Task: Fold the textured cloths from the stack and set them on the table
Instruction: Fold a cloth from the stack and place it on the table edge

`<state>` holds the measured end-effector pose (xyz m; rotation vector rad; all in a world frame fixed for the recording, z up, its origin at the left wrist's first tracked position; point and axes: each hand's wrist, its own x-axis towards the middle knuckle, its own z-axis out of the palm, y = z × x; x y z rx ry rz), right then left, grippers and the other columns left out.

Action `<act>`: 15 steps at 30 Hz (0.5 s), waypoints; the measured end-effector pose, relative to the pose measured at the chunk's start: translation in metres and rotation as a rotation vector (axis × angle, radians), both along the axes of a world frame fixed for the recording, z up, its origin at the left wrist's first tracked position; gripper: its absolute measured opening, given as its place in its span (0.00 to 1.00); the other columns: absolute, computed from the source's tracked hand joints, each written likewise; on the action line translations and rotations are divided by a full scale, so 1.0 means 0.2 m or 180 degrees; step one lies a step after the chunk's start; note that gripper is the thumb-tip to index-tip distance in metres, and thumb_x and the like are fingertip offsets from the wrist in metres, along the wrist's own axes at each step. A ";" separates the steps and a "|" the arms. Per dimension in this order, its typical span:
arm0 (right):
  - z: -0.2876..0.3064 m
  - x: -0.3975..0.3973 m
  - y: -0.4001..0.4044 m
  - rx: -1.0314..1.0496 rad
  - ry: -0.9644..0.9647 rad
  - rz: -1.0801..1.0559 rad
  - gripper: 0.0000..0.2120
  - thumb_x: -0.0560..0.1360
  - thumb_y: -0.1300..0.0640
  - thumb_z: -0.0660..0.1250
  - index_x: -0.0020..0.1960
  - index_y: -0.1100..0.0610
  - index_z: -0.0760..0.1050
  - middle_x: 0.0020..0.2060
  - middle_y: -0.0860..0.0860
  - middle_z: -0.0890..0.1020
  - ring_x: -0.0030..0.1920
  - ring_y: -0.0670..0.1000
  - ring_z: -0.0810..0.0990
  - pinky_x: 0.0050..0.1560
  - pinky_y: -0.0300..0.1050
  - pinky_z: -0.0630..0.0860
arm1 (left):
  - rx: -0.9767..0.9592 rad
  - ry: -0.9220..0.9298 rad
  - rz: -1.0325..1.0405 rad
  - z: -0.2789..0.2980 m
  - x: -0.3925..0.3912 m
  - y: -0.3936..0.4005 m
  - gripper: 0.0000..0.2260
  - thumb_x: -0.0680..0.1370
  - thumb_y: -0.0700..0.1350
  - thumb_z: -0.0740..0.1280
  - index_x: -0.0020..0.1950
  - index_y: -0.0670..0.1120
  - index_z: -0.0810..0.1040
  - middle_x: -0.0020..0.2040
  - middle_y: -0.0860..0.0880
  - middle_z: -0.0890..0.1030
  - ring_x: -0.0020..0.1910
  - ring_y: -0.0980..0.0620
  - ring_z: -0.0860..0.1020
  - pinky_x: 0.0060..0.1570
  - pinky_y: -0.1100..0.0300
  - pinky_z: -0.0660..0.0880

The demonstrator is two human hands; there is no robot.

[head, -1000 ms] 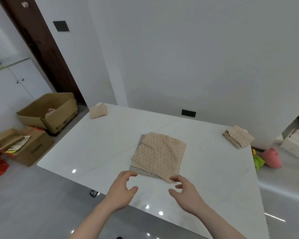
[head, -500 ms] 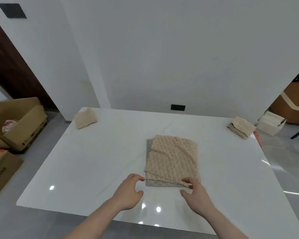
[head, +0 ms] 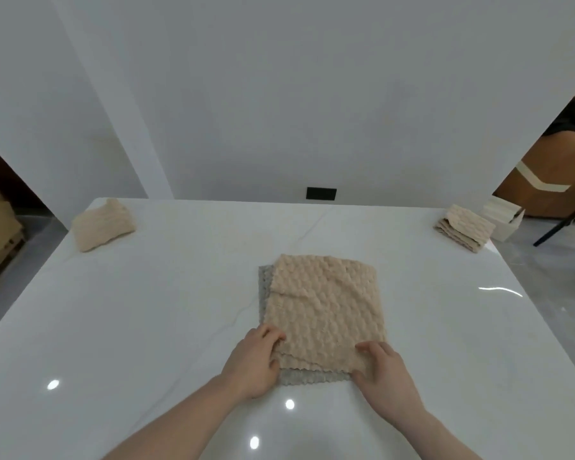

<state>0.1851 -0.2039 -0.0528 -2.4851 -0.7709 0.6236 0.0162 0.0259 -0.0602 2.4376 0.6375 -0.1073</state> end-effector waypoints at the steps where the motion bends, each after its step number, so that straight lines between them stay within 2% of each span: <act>1: -0.07 0.01 0.00 -0.0008 -0.0135 0.0047 0.21 0.71 0.49 0.70 0.64 0.45 0.76 0.59 0.39 0.74 0.63 0.52 0.74 0.63 0.43 0.71 | 0.0044 -0.0128 0.0049 -0.07 0.00 0.00 0.19 0.79 0.48 0.64 0.70 0.56 0.71 0.67 0.61 0.68 0.64 0.56 0.69 0.61 0.61 0.72; 3: -0.20 0.00 -0.01 0.0139 -0.0471 -0.0008 0.21 0.68 0.42 0.66 0.61 0.41 0.77 0.57 0.36 0.72 0.59 0.49 0.72 0.61 0.44 0.70 | 0.0124 -0.0480 0.0258 -0.19 -0.01 -0.01 0.15 0.80 0.50 0.64 0.67 0.59 0.73 0.64 0.66 0.68 0.62 0.61 0.67 0.61 0.66 0.69; 5: -0.32 -0.05 -0.02 0.0417 -0.0756 -0.0197 0.21 0.67 0.40 0.64 0.60 0.39 0.76 0.58 0.34 0.72 0.59 0.46 0.70 0.60 0.44 0.67 | 0.0268 -0.0874 0.0444 -0.29 -0.03 -0.05 0.13 0.80 0.50 0.66 0.64 0.59 0.75 0.62 0.68 0.68 0.62 0.62 0.67 0.63 0.67 0.67; 8: -0.41 -0.09 -0.03 0.0634 -0.1216 -0.0233 0.20 0.70 0.46 0.71 0.62 0.38 0.76 0.60 0.34 0.73 0.62 0.45 0.70 0.61 0.44 0.64 | 0.0387 -0.1272 0.0506 -0.36 -0.04 -0.08 0.10 0.80 0.49 0.67 0.61 0.60 0.78 0.61 0.69 0.71 0.63 0.63 0.69 0.62 0.71 0.66; 10: -0.45 -0.07 -0.03 0.0875 -0.1244 -0.0341 0.19 0.71 0.49 0.74 0.60 0.38 0.78 0.59 0.32 0.74 0.62 0.46 0.71 0.62 0.46 0.66 | 0.0233 -0.1490 0.0619 -0.38 -0.04 -0.07 0.08 0.80 0.49 0.69 0.58 0.61 0.79 0.59 0.70 0.73 0.63 0.63 0.71 0.61 0.75 0.64; 13: -0.47 -0.06 -0.03 0.1215 -0.1263 -0.0380 0.15 0.73 0.45 0.67 0.58 0.35 0.80 0.58 0.31 0.76 0.61 0.45 0.72 0.62 0.47 0.67 | 0.0193 -0.1727 0.0652 -0.38 -0.05 -0.06 0.05 0.80 0.52 0.69 0.54 0.61 0.81 0.56 0.69 0.77 0.61 0.62 0.73 0.58 0.75 0.66; 15: -0.49 -0.06 -0.03 0.1376 -0.1311 -0.0353 0.10 0.79 0.44 0.67 0.58 0.34 0.80 0.57 0.31 0.77 0.60 0.44 0.72 0.62 0.47 0.68 | 0.0153 -0.1797 0.0639 -0.39 -0.05 -0.06 0.05 0.80 0.51 0.69 0.53 0.62 0.82 0.55 0.68 0.78 0.60 0.61 0.74 0.57 0.73 0.67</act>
